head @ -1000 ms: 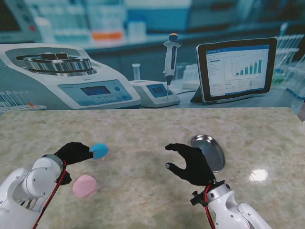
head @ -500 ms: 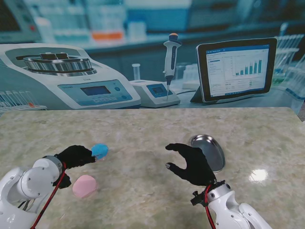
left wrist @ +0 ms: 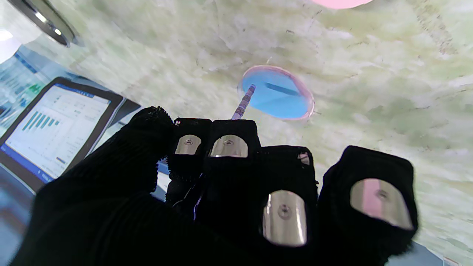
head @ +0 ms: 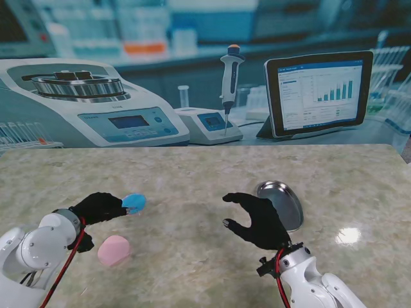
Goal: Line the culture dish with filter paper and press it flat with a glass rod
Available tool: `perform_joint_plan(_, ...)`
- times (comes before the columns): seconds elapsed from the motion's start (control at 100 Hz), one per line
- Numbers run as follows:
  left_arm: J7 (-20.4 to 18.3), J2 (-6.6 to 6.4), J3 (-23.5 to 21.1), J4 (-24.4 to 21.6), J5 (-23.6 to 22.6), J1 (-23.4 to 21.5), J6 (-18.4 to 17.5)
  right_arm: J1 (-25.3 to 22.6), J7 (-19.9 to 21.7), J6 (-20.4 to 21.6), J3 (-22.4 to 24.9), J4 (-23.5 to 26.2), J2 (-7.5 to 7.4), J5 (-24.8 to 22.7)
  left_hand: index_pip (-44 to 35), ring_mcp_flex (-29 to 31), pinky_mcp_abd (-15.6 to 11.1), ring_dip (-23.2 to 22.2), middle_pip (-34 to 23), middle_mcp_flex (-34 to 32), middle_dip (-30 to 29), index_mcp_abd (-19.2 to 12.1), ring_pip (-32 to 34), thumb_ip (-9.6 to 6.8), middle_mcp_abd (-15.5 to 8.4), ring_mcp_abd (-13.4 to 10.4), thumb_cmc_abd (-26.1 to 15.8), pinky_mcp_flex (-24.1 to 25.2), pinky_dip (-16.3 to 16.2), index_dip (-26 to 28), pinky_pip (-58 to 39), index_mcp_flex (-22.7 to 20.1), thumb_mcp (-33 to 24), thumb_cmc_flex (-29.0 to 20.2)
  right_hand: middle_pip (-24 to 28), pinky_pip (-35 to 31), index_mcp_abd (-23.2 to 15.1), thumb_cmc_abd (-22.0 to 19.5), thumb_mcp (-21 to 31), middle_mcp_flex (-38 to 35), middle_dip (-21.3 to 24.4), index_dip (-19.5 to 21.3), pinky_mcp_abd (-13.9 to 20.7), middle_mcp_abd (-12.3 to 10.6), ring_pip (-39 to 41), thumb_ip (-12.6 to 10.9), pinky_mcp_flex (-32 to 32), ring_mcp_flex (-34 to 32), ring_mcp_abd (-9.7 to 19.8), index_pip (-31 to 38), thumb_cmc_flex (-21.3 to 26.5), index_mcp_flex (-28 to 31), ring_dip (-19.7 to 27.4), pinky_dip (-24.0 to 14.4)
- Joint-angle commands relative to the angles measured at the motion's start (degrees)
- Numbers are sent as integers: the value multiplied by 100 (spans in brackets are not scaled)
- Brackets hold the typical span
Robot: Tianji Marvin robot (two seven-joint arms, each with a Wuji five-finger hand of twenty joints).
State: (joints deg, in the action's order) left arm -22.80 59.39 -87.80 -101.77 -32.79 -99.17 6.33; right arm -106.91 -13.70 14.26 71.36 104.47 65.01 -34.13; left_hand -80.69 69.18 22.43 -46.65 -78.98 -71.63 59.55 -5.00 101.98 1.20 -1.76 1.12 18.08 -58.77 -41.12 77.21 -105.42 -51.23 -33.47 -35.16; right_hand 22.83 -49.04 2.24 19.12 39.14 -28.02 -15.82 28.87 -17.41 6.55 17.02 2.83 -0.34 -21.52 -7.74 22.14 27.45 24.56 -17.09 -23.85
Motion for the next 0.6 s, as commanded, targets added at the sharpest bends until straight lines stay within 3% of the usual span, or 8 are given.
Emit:
perform_joint_plan(0.0,4,18,-61,-132,93,-69,-40,-40,0,-14,-15,32,26,6,-500,379,-126,6,-560,-449,1,950,472,-184,-874,-947,-171,-290,37,158,-1135,-91,43,-27,32,-42,-42,-119,-41,178,53,-72,117,39,-41,-91,-39,148,114,-118,-56,-155,84,65)
perform_joint_plan(0.59,88,79,-372,-663,1191,-383,-654,-54,-27,-30,-11,43,30,-8,-497,379,-102,5,-556,-460,3,962,474,-194,-843,-930,-117,-288,34,153,-1156,-119,-28,-14,23,-42,-204,-162,10,208,42,-14,126,14,-42,-145,-44,148,119,-24,44,-256,78,63)
